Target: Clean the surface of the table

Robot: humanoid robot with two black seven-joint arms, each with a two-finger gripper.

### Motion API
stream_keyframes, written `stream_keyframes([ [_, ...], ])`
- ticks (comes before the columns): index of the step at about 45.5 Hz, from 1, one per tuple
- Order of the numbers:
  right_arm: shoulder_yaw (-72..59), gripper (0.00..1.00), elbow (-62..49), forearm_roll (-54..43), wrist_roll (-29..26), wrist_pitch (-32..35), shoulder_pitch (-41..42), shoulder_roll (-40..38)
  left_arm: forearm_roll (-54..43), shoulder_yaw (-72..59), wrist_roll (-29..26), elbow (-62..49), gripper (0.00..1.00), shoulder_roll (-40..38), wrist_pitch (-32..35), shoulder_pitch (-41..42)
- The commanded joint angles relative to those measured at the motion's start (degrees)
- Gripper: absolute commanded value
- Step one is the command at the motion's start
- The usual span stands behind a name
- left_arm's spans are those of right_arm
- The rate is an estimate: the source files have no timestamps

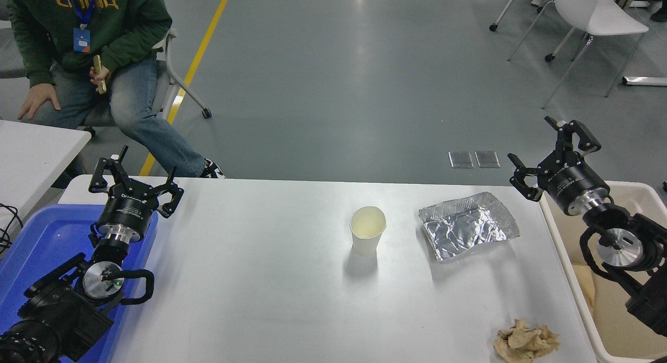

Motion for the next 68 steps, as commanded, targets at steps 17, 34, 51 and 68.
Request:
stream_keyframes([
  [17,-0.66,1.00,0.01,0.00,0.00,-2.50,1.07,0.33,0.00,0.00,0.02,0.00,1.00,0.02,0.00,0.03],
  [34,-1.01,1.00,-0.34,-0.18,-0.27,-4.70,1.69,0.51,0.00,0.00,0.02,0.00,1.00,0.02,0.00,0.03],
  [51,-8.83,1.00,-0.78,-0.97,-0.18,-5.05,3.88,0.51,0.00,0.00,0.02,0.00,1.00,0.02,0.00,0.03],
  [68,-9.01,1.00,-0.87,-1.14,-0.27,-4.97,4.15,0.33,0.00,0.00,0.02,0.00,1.00,0.02,0.00,0.03],
])
